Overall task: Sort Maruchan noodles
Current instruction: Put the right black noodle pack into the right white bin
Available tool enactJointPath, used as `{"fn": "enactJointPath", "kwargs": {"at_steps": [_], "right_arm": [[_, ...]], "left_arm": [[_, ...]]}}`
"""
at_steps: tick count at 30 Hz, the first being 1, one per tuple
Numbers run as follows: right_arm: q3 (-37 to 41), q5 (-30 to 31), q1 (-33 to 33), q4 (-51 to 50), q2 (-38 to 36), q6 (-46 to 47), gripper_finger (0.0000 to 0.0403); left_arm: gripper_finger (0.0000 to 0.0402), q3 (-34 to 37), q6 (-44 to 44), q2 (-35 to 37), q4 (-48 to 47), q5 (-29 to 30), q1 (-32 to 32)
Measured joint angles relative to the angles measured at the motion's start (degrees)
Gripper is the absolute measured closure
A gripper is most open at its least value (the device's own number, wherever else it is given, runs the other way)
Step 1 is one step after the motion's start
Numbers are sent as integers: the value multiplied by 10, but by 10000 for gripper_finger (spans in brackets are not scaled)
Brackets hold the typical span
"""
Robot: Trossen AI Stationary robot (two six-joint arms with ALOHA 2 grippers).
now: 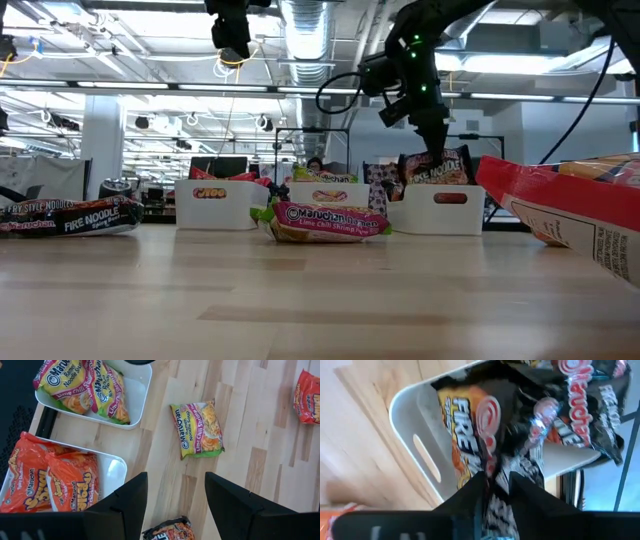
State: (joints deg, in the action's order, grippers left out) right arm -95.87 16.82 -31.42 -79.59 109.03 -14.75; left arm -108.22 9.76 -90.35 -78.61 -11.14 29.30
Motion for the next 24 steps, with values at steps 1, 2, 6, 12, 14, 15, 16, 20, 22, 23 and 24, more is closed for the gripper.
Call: {"fn": "enactJointPath", "kwargs": {"at_steps": [1, 2, 6, 12, 14, 15, 16, 20, 22, 23, 24], "right_arm": [[-6, 1, 0, -8, 0, 4, 286], [-14, 1, 0, -16, 0, 10, 279], [-56, 0, -1, -57, 0, 50, 256], [-97, -81, -4, -104, -3, 112, 246], [-93, -146, -10, -100, -8, 117, 247], [-90, -167, -10, -93, -10, 118, 248], [-86, -179, -10, -91, -11, 118, 249], [-63, -195, -10, -102, -9, 119, 250], [-49, -232, -10, -105, -10, 119, 251], [-41, -253, -10, -105, -10, 120, 251], [-34, -272, -10, -105, -9, 121, 251]], "left_arm": [[219, 0, 0, 0, 0, 0, 0], [219, 0, 0, 0, 0, 0, 0], [219, 0, -1, 0, 0, 0, 0], [219, 0, -2, 0, 0, 0, 0], [219, 0, -1, 0, 0, 0, 0], [219, 0, 0, 0, 0, 0, 0], [219, 0, 0, 0, 0, 0, 0], [219, 0, 0, 0, 0, 0, 0], [219, 0, 0, 0, 0, 0, 0], [219, 0, 0, 0, 0, 0, 0], [219, 0, 0, 0, 0, 0, 0]]}}
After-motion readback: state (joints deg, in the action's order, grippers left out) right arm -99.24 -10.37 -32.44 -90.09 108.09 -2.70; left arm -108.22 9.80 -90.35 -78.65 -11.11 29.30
